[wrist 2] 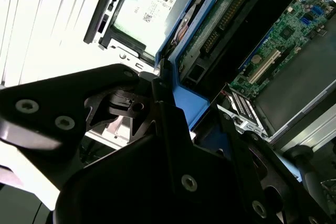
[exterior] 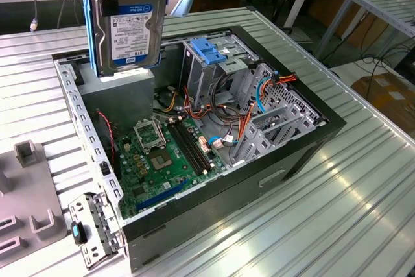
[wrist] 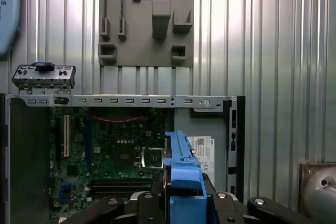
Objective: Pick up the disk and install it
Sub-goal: 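Insert the disk into the insertion slot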
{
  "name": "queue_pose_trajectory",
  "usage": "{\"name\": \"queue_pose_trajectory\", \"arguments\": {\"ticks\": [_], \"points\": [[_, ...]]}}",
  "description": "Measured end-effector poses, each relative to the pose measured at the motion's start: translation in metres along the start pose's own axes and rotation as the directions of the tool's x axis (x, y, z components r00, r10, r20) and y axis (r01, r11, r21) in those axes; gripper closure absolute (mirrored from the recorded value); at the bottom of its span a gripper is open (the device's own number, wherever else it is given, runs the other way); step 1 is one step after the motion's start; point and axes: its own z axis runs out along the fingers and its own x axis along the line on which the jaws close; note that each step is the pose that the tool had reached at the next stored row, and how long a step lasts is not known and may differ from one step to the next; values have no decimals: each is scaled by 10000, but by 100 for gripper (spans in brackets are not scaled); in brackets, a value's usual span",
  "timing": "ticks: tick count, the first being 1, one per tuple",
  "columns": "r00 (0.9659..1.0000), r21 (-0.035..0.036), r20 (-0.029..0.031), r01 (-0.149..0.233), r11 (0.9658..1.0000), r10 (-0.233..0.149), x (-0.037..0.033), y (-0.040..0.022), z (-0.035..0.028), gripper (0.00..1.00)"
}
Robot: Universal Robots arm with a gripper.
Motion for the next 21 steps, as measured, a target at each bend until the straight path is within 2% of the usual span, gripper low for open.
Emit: {"name": "queue_pose_trajectory", "arguments": {"ticks": [21], "points": [[10000, 0, -1, 0, 10000, 0, 42, 0, -2, 63]]}}
